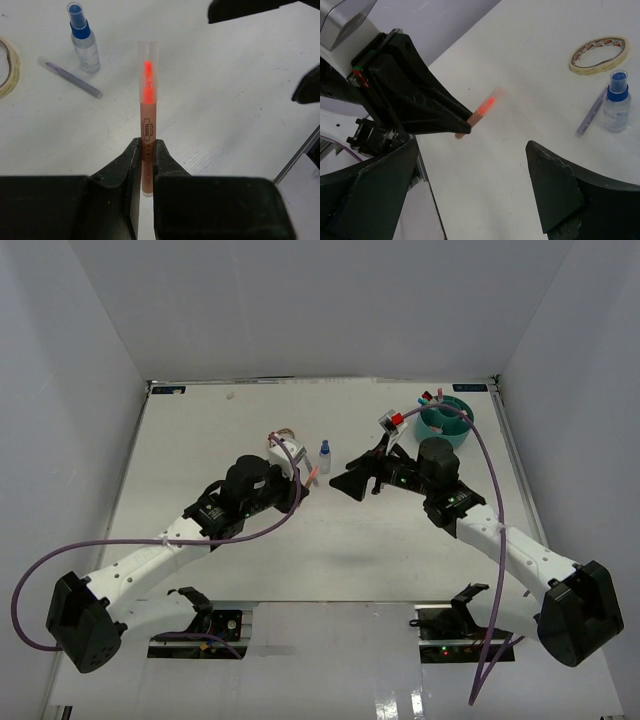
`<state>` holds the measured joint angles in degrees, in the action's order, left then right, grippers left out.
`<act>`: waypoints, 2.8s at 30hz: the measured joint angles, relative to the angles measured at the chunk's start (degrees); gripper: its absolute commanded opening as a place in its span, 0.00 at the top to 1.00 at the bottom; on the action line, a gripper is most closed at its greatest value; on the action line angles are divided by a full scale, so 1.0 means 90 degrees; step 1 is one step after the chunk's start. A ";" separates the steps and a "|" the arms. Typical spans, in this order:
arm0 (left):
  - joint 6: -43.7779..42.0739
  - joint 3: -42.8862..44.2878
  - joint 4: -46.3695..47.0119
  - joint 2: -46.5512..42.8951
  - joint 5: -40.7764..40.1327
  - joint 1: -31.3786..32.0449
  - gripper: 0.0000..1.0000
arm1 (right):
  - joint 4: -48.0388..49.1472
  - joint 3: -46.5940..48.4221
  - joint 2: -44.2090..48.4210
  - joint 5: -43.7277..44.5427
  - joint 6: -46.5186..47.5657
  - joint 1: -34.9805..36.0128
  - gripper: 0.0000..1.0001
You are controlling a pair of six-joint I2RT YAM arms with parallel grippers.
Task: Sort the stationery into containers
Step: Pick up the pen from the center of the board, then place the pen in the storage box.
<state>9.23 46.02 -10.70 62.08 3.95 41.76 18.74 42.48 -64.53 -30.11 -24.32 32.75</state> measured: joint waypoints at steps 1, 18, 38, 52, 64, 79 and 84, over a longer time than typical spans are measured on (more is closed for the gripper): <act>-0.0090 0.0002 0.0007 -0.0041 0.0073 0.0000 0.83 | 0.0087 0.0085 -0.0100 -0.0019 -0.0087 0.0015 0.07; -0.0814 0.0051 0.0206 -0.0347 0.0719 0.0000 0.82 | 0.0520 0.1073 -0.1438 -0.0471 -0.0758 0.0262 0.40; -0.0964 0.0126 0.0245 -0.0197 0.0512 0.0002 0.03 | 0.0415 0.1100 -0.1525 -0.0347 -0.0665 0.0313 0.92; 0.0532 0.0566 -0.0561 0.0471 -0.2280 -0.0712 0.02 | 0.0010 0.0549 -0.0525 0.3198 0.0488 -0.1610 0.92; 0.1324 0.0607 -0.1185 0.0925 -0.1841 -0.2387 0.02 | 0.1112 0.0750 -0.2001 0.5557 0.1321 -0.2424 0.92; 0.1413 0.0607 -0.1297 0.0945 -0.1523 -0.2521 0.02 | 0.1931 0.1452 -0.3264 0.5700 0.1358 -0.2800 0.88; 0.1421 0.0610 -0.1309 0.1003 -0.1452 -0.2543 0.02 | 0.1953 0.1608 -0.3616 0.5450 0.1205 -0.2837 0.78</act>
<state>22.02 51.51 -22.48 71.11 -9.13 18.87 36.32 56.95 -97.08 18.94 -13.47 7.22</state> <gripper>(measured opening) 0.978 0.223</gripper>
